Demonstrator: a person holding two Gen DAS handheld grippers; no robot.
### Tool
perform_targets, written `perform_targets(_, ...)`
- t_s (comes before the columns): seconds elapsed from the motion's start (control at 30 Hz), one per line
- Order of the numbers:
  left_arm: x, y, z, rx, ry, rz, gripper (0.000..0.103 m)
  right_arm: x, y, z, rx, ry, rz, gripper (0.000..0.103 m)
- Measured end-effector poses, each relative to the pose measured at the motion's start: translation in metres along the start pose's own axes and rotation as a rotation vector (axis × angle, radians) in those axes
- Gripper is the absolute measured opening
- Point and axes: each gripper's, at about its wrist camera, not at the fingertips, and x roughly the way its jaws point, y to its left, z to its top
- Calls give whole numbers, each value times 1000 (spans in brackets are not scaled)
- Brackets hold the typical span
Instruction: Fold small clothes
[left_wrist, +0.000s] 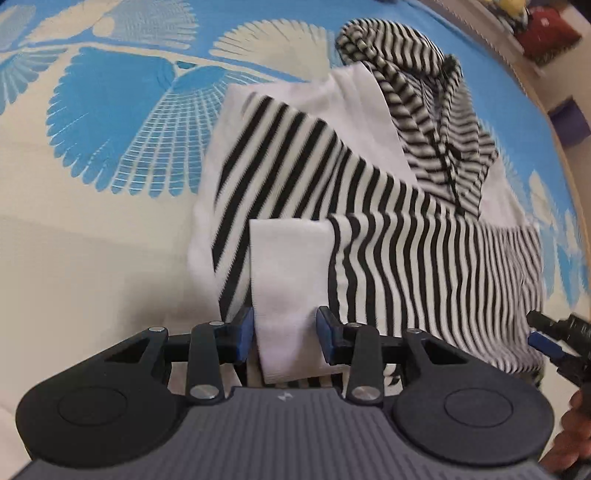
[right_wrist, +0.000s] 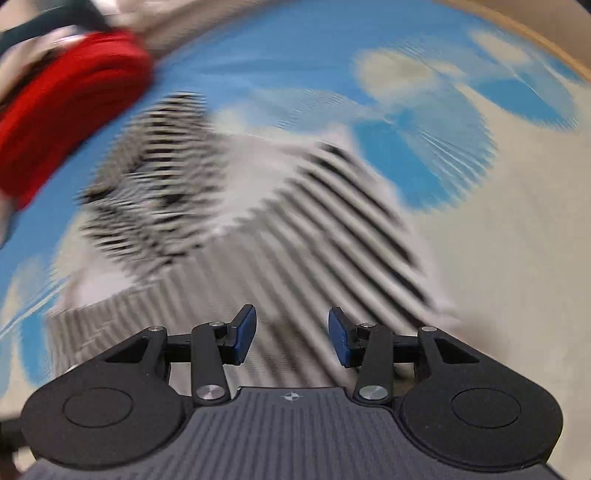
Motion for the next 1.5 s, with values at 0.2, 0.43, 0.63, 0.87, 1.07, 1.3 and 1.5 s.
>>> perform_targets(0.2, -38, -25, 0, 161, -199, 55, 6, 2, -23, 6, 93, 9, 18, 45)
perform_targets(0.43, -49, -17, 7, 66, -186, 47, 9, 3, -36, 3, 120, -8, -108, 45)
perform_targets(0.63, -51, -28, 1, 120, -234, 36, 13, -16, -31, 3, 151, -66, -127, 45)
perform_targets(0.87, 8, -21, -15, 99, -5, 77, 15, 12, -30, -10, 174, 96, -77, 47)
perform_targets(1.07, -14, -33, -14, 140, -142, 65, 44, -2, -15, -3, 88, 35, -41, 57)
perform_targets(1.3, -25, -48, -10, 119, -174, 84, 43, -5, -22, 4, 143, 105, 11, 57)
perform_targets(1.5, -76, -60, 3, 150, -385, 73, 43, -33, -6, 32, -9, 25, 87, 60)
